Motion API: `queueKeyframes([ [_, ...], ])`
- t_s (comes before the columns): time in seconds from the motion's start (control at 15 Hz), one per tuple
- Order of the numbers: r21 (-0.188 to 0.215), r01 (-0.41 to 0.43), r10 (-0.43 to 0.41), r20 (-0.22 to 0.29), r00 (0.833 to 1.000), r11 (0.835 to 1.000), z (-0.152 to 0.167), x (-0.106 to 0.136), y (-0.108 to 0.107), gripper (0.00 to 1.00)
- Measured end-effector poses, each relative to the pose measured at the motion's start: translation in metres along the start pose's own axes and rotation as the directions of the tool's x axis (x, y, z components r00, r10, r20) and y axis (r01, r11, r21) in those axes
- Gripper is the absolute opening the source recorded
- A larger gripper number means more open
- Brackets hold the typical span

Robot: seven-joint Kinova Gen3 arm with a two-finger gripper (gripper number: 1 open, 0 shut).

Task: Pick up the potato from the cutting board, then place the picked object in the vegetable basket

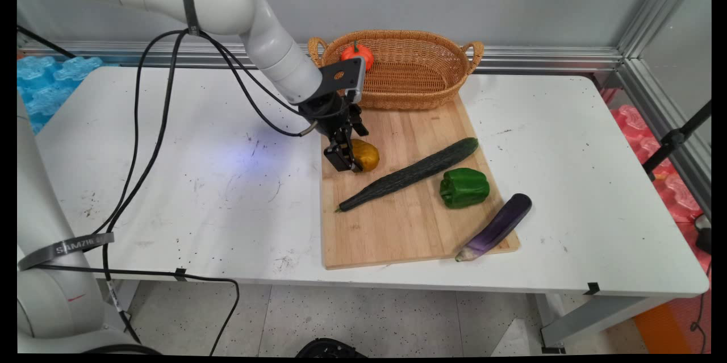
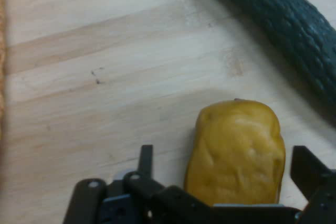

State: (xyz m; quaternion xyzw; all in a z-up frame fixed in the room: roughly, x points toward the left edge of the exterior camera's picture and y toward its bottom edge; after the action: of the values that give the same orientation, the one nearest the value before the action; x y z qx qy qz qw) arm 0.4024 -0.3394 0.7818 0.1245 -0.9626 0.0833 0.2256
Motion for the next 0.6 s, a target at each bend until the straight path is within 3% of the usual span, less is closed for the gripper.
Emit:
queueKeyframes([
  [0.07,-0.006,0.003,-0.003,0.001,1.000,1.000,0.0027,-0.0009,-0.0004,1.00],
  [0.13,-0.012,0.004,-0.004,0.002,1.000,1.000,0.0050,-0.0016,-0.0006,0.00],
  [0.6,-0.032,0.025,-0.025,-0.001,1.000,0.999,0.0079,0.0004,-0.0045,0.00],
])
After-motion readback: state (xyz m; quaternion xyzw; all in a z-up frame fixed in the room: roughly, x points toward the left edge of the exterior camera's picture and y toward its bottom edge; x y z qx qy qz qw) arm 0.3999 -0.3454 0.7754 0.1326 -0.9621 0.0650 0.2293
